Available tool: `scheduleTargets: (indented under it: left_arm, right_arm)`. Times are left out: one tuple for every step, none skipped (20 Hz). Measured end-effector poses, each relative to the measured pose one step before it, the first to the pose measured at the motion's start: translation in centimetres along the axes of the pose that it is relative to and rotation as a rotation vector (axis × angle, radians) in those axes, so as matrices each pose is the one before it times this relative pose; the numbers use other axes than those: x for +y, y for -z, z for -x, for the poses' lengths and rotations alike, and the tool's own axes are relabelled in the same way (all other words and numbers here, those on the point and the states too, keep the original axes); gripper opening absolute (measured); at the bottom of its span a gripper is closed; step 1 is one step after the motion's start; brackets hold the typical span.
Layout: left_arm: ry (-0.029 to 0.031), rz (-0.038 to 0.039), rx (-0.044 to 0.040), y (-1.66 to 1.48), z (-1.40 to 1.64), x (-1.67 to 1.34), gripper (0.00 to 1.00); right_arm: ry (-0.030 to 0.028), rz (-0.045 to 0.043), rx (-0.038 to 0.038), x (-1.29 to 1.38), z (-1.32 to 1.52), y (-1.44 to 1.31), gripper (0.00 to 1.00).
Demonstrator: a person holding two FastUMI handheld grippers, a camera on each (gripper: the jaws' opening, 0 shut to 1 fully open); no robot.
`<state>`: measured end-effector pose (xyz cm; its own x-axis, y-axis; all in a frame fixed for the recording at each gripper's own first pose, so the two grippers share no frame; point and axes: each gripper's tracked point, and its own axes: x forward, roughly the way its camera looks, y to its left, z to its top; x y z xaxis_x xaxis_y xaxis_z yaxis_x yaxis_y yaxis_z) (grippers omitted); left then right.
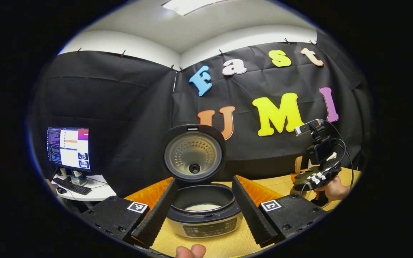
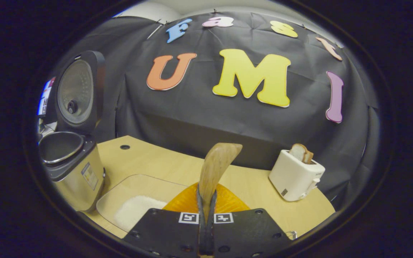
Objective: Close the left gripper, press the button to open the rice cooker; take a wooden spoon from the chopstick holder with the right hand, scoop a spoonful of rice and pour it into the rice cooker, then put the wooden spoon back into the chopstick holder.
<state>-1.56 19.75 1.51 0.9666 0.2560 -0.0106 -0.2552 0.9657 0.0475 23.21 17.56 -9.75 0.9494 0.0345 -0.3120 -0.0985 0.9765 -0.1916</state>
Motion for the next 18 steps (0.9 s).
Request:
scheduleTargets:
  left_arm:
    - [-0.00348, -0.00125, 0.00062, 0.01, 0.027, 0.137, 0.98]
    - [-0.00019, 0.00167, -0.0003, -0.04, -0.015, 0.022, 0.98]
    - [0.00223, 0.00217, -0.00012, -0.018, 0.031, 0.024, 0.98]
    - [-0.00172, -0.00135, 0.00067, -0.028, 0.026, -0.019, 0.98]
    - [-0.00518, -0.00204, 0.0001, -0.025, 0.018, 0.139, 0.98]
    - [-0.00275, -0.00211, 0.00125, 0.065, -0.01, 0.141, 0.98]
    - [0.00215, -0.00015, 0.00078, 0.019, -0.032, 0.03, 0.98]
    - [0.0023, 0.00168, -0.00028, -0.035, 0.034, 0.048, 0.98]
    - [-0.00283, 0.00457, -0.00088, 0.0, 0.036, 0.288, 0.98]
    - [-0.00433, 0.00647, -0.00003, -0.019, 0.018, 0.227, 0.98]
    - [-0.00413, 0.00744, 0.0013, 0.015, 0.056, 0.272, 0.98]
    - [-0.00398, 0.00678, -0.00001, 0.017, 0.034, 0.253, 0.98]
    - [-0.00352, 0.00589, 0.00006, -0.111, 0.066, 0.083, 0.98]
    - [-0.00306, 0.00463, -0.00095, -0.03, -0.038, 0.161, 0.99]
    - [-0.00241, 0.00308, 0.00117, 0.025, 0.031, 0.105, 0.99]
    - [-0.00106, 0.00092, 0.00052, -0.019, 0.021, 0.041, 0.98]
    - [0.00074, -0.00095, -0.00037, -0.099, 0.001, -0.078, 0.98]
    - [0.0015, -0.0016, 0.00022, 0.033, 0.016, -0.034, 0.98]
  right_arm:
    - [-0.0056, -0.0014, 0.00968, 0.598, -0.083, 0.372, 0.0]
    - [-0.00077, -0.00633, -0.00034, 0.59, -0.021, 0.087, 0.0]
    - [-0.00932, -0.01225, -0.00146, 0.615, 0.15, 0.088, 0.0]
    - [-0.01815, -0.01992, 0.00389, 0.868, 0.049, 0.115, 0.01]
    - [-0.01426, -0.01568, 0.00303, 0.858, 0.063, 0.121, 0.0]
    - [-0.00988, -0.01133, -0.00188, 0.752, 0.09, -0.068, 0.0]
    - [-0.01455, -0.01781, 0.00262, 0.77, -0.002, 0.079, 0.0]
    - [-0.01677, -0.02139, 0.00412, 0.782, -0.046, 0.014, 0.0]
    - [-0.01785, -0.0245, 0.00494, 0.839, -0.097, 0.078, 0.0]
    - [-0.01608, -0.02323, 0.00018, 0.743, 0.108, -0.088, 0.0]
    - [-0.01308, -0.02852, 0.00017, 0.663, 0.082, -0.004, 0.0]
    - [-0.01125, -0.02849, 0.00026, 0.492, 0.051, 0.004, 0.0]
    - [-0.00749, -0.0294, -0.00029, 0.287, -0.012, -0.012, 0.0]
    - [-0.00814, -0.03714, 0.00163, 0.193, -0.022, -0.002, 0.01]
    - [-0.01102, -0.04153, 0.0054, 0.27, -0.052, 0.003, 0.01]
    - [-0.01459, -0.04941, 0.0074, 0.166, 0.031, 0.007, 0.0]
    - [-0.01395, -0.05481, 0.00801, 0.126, -0.012, -0.015, 0.0]
    - [-0.01339, -0.05412, 0.00792, 0.033, -0.093, -0.11, 0.0]
